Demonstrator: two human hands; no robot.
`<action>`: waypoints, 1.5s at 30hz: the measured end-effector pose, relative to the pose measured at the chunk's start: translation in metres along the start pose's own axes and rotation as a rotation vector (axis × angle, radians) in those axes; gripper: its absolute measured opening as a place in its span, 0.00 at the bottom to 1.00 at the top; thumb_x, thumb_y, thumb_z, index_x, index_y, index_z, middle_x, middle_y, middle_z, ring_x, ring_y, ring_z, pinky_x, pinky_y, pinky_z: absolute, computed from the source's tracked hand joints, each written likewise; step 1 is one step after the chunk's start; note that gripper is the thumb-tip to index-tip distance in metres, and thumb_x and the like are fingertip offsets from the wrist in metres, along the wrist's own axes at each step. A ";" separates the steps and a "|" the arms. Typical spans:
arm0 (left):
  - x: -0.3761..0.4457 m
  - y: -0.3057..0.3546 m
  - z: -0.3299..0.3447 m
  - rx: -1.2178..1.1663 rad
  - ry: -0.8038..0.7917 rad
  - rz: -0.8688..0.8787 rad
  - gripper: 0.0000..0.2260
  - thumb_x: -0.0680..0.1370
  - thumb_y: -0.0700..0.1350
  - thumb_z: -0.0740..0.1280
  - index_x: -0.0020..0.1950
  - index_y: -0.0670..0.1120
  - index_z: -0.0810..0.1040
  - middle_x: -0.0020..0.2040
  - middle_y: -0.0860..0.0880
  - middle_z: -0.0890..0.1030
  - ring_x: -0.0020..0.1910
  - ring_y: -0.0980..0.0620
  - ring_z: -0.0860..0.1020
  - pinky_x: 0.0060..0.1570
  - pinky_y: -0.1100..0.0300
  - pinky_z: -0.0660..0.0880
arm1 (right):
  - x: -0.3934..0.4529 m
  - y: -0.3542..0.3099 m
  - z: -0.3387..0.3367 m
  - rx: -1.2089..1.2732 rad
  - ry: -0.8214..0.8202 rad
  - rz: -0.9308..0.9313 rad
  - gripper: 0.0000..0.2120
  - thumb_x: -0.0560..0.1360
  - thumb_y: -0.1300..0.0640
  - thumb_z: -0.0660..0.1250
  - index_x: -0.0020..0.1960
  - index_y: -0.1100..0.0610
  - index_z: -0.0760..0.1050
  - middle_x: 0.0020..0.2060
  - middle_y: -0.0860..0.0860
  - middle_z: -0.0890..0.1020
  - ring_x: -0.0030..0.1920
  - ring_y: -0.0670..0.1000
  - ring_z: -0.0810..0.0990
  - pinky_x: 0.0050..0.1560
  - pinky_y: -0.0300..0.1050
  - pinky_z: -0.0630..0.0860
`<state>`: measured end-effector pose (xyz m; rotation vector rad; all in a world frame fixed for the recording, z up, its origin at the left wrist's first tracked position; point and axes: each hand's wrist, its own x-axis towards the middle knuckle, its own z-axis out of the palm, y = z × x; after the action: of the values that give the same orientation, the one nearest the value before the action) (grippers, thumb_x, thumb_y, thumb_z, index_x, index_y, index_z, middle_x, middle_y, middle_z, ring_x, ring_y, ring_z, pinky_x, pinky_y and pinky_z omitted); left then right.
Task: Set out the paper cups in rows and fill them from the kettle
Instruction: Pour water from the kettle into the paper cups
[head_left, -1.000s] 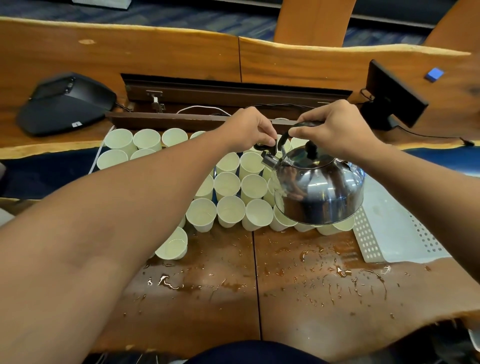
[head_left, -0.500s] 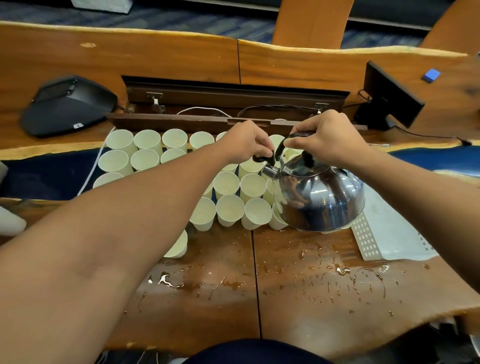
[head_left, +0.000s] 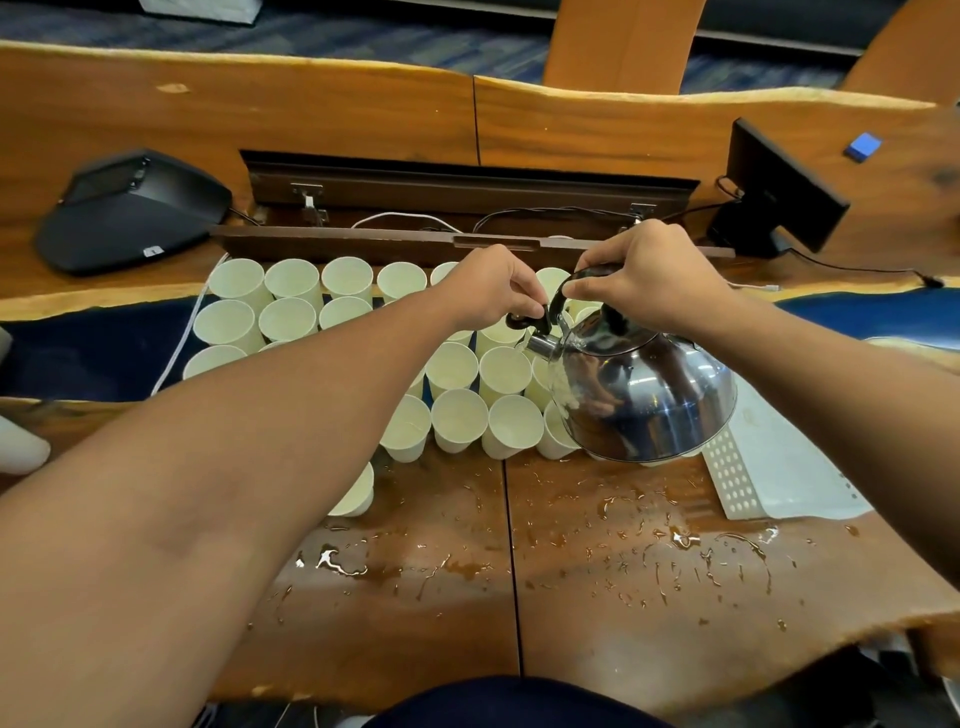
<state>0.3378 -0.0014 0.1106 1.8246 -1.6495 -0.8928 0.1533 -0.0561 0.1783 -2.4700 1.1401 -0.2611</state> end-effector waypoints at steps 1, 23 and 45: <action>0.000 0.000 0.000 0.003 -0.001 0.001 0.07 0.76 0.42 0.73 0.54 0.47 0.86 0.45 0.52 0.83 0.45 0.59 0.79 0.39 0.72 0.69 | 0.000 0.000 0.000 -0.001 0.001 0.002 0.10 0.72 0.46 0.74 0.47 0.51 0.85 0.35 0.46 0.82 0.39 0.48 0.80 0.35 0.38 0.73; -0.009 0.006 0.003 0.036 0.031 -0.009 0.07 0.77 0.44 0.73 0.53 0.51 0.86 0.51 0.51 0.85 0.51 0.55 0.80 0.44 0.67 0.71 | -0.018 0.006 0.001 0.149 0.059 0.034 0.09 0.72 0.46 0.75 0.43 0.52 0.84 0.34 0.50 0.83 0.35 0.47 0.78 0.34 0.35 0.72; -0.052 0.019 0.021 0.012 -0.006 0.021 0.05 0.76 0.44 0.74 0.50 0.50 0.86 0.44 0.55 0.83 0.45 0.57 0.80 0.44 0.66 0.74 | -0.062 -0.002 -0.005 0.097 0.012 0.031 0.12 0.72 0.46 0.75 0.49 0.52 0.85 0.45 0.46 0.84 0.44 0.44 0.80 0.45 0.44 0.76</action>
<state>0.3077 0.0485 0.1179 1.8106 -1.6787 -0.8819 0.1132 -0.0091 0.1841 -2.3676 1.1416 -0.3147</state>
